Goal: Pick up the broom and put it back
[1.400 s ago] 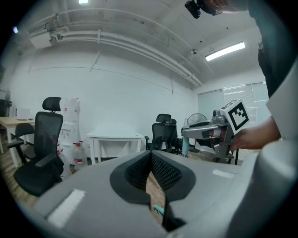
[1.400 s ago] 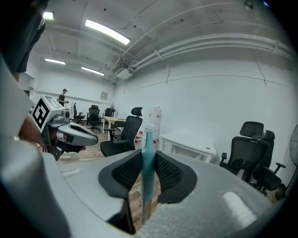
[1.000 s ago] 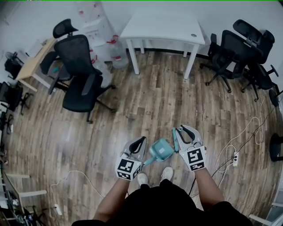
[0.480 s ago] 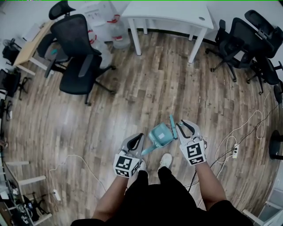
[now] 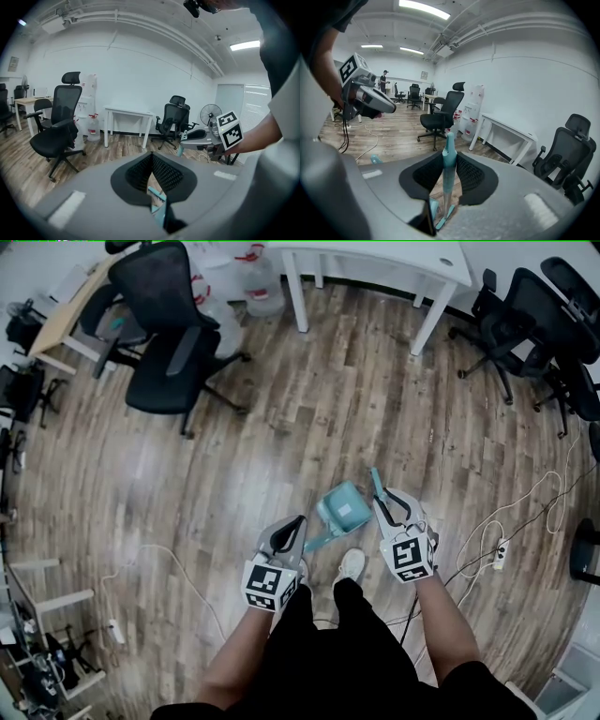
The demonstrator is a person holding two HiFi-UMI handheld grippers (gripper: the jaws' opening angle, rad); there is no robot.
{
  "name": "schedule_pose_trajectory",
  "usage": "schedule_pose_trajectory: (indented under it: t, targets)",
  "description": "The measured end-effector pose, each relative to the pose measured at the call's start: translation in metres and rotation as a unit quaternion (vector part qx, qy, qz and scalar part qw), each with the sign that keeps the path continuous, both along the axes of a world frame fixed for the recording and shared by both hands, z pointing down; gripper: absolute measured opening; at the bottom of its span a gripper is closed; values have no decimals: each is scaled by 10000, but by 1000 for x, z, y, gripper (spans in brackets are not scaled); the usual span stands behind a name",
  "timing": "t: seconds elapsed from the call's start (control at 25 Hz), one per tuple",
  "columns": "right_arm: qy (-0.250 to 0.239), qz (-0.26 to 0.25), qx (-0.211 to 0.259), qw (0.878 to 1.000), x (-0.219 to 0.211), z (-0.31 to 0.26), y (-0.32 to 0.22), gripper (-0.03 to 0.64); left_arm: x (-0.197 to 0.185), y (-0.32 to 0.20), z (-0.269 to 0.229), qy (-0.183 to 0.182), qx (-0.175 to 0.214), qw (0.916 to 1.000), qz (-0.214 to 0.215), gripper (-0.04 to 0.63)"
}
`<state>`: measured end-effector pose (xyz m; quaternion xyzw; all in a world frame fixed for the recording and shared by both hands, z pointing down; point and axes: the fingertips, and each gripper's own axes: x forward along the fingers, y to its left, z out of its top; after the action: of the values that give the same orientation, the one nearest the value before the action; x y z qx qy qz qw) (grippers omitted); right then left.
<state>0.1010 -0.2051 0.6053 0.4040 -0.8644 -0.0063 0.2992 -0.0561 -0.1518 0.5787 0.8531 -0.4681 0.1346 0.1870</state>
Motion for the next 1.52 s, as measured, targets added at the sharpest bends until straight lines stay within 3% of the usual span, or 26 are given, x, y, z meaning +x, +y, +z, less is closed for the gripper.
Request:
schedule_pose_trajectory:
  t: [0.36,0.72,0.96,1.52]
  targets:
    - [194,-331,-361,9986,-18,61,34,95,-12,28,25,-40,-310,9994,-150,15]
    - [143,-596,-534,9967,-47,77,57,97,-24,38,41,-71,-483,9985,-244,17]
    - [281,-1036,-639,9922,-71,86,77,100,-25,46,48,-79,-587,9980,-223,16]
    - [-13,-776,-942,9925,-82,91,91,109,-27,53,53,-34,-645,9978,-153,17]
